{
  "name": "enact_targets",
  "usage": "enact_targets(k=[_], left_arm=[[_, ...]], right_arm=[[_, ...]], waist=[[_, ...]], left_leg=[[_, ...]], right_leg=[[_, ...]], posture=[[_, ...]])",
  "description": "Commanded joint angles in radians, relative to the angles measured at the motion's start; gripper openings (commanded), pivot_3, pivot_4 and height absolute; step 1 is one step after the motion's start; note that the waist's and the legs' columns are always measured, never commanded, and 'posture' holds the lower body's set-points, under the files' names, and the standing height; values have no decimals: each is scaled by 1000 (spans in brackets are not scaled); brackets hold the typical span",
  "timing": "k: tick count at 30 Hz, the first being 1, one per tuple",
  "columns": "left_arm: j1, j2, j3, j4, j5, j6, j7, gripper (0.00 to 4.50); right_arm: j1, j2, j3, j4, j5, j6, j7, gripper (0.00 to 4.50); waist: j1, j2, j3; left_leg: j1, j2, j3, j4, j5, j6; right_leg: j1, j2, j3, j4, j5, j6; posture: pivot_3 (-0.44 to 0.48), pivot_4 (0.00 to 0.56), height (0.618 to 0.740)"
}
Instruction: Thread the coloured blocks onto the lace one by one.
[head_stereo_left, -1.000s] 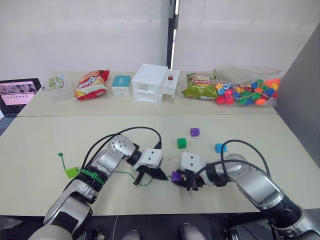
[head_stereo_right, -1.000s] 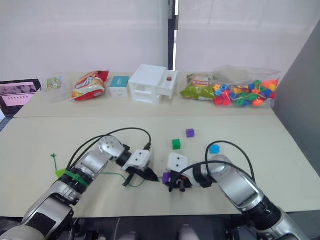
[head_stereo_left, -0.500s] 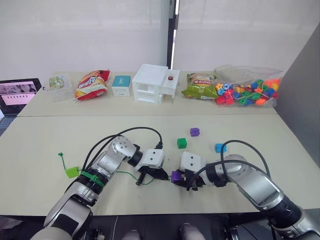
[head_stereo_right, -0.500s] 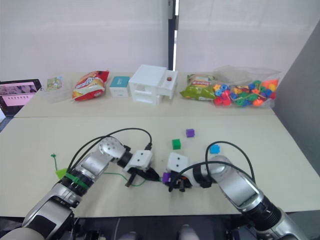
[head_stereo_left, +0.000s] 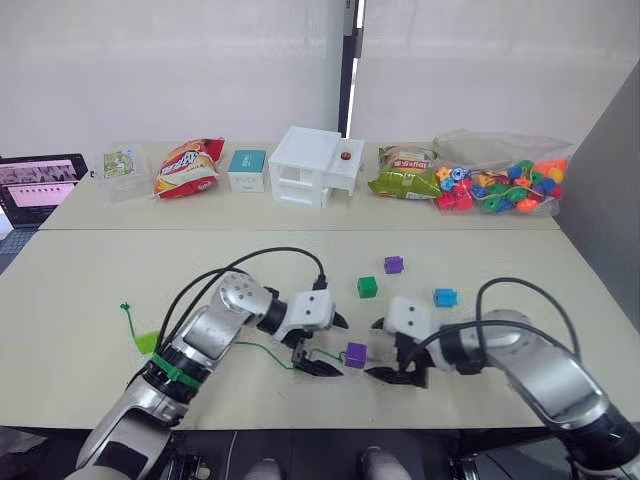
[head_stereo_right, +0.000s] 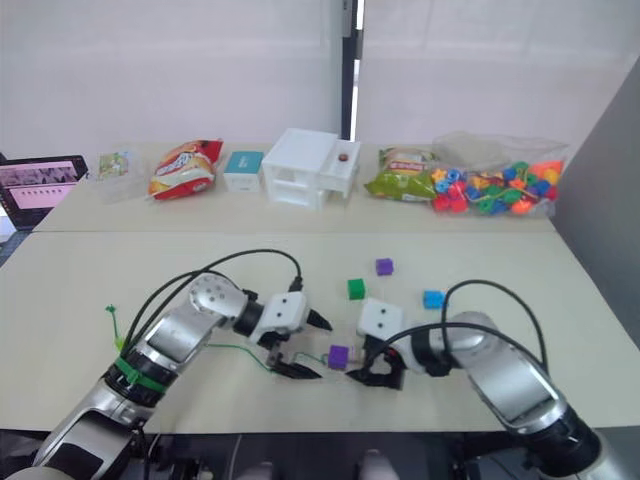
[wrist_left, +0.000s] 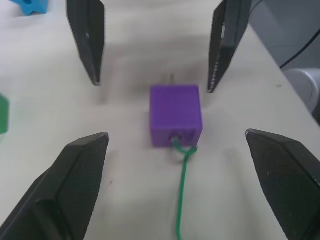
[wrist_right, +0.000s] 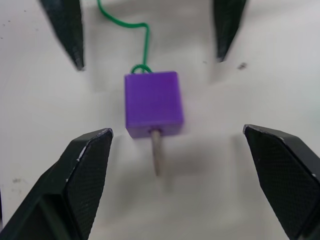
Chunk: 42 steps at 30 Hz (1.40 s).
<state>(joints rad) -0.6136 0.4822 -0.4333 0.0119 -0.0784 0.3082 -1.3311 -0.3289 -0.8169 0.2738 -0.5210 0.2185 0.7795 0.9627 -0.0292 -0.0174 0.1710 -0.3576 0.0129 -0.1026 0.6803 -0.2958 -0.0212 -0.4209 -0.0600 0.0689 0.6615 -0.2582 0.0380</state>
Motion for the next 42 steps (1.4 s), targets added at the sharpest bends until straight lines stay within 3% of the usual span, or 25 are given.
enact_targets(k=[1,6,16,20,34,42], left_arm=[[12,-36,-31,-26,31,25,71,4462],[17,-62,-64,7,62,22,112,4462],[12,-57,-68,15,48,25,101,1250],[10,-54,-70,18,47,21,96,1196],[9,-37,-71,18,51,16,84,1196],[32,73,5,-53,8,69,72,1196]], right_arm=[[25,-33,-35,-35,14,-25,13,4500],[29,-38,-21,-12,-3,-47,5,4500],[18,-12,35,28,-37,-81,-15,4500],[11,4,48,45,-47,-90,-13,4500],[6,-7,68,97,-87,-160,-4,14],[11,-97,13,68,-51,-187,72,0]], waist=[[-2,0,0],[-6,0,0],[-7,0,0],[-7,0,0],[-8,0,0],[-11,0,0]], left_leg=[[0,0,0,0,0,0],[1,0,1,0,0,0],[1,0,0,0,0,0],[1,0,0,0,0,0],[1,0,0,0,0,0],[2,0,0,0,0,0]], right_leg=[[0,0,0,0,0,0],[0,0,0,0,0,0],[0,0,0,0,0,0],[1,0,0,0,0,0],[1,0,0,0,0,0],[1,0,0,1,0,0]], posture=[[0,150,740],[0,150,740],[0,150,740],[0,150,740],[0,150,740],[0,150,740]])
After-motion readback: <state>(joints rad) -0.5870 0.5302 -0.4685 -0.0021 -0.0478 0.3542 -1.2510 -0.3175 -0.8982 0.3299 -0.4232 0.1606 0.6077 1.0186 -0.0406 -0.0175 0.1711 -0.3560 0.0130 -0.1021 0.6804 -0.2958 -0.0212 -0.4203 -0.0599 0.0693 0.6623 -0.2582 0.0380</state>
